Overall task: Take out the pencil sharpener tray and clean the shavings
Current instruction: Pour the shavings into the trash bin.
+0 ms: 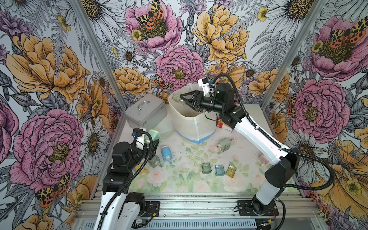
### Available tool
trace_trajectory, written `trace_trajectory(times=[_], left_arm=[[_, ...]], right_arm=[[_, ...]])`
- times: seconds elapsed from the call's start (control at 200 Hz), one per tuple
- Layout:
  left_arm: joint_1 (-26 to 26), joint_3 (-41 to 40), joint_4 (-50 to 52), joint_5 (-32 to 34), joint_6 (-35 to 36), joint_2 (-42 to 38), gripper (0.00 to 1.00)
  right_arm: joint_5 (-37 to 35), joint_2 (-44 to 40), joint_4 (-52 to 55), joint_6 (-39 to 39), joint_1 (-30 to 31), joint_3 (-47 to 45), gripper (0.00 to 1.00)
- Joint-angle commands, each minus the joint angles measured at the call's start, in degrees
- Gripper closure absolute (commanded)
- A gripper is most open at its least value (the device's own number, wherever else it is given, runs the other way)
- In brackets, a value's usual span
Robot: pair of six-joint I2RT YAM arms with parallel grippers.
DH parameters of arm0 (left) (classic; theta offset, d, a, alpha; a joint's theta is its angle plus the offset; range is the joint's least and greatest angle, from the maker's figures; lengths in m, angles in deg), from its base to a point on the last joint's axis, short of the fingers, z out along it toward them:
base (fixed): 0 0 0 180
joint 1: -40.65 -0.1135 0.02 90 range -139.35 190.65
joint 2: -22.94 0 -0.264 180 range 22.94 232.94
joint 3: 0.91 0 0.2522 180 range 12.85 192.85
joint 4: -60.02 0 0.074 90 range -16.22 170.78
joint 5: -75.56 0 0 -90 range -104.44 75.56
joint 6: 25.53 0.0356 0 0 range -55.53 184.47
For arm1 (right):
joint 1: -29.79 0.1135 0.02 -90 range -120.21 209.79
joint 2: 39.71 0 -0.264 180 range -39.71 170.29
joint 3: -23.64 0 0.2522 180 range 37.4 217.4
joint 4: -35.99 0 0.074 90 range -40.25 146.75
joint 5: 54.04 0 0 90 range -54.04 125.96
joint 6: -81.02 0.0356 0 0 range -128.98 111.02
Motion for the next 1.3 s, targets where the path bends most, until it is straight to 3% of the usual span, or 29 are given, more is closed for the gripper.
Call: trace_trajectory(times=[0.0,0.16,0.681,1.296], left_arm=[[-0.1,-0.83,-2.09,3.49,2.68,-4.68,1.0],[-0.06,-3.13,-3.54,4.68,2.36,-8.94,1.0],[-0.06,-2.6,-3.6,2.75,1.65,-5.65,1.0],[0.19,-2.95,-4.19,1.65,2.05,-3.85,1.0]], right_arm=[[2.47,0.61,-15.43,13.63,-1.45,-3.41,0.58],[1.28,1.35,-15.55,14.66,-2.4,-3.43,0.58],[-3.59,2.87,-10.67,25.08,-0.93,-2.49,0.58],[-19.24,4.59,-18.62,40.63,5.05,-4.72,0.58]])
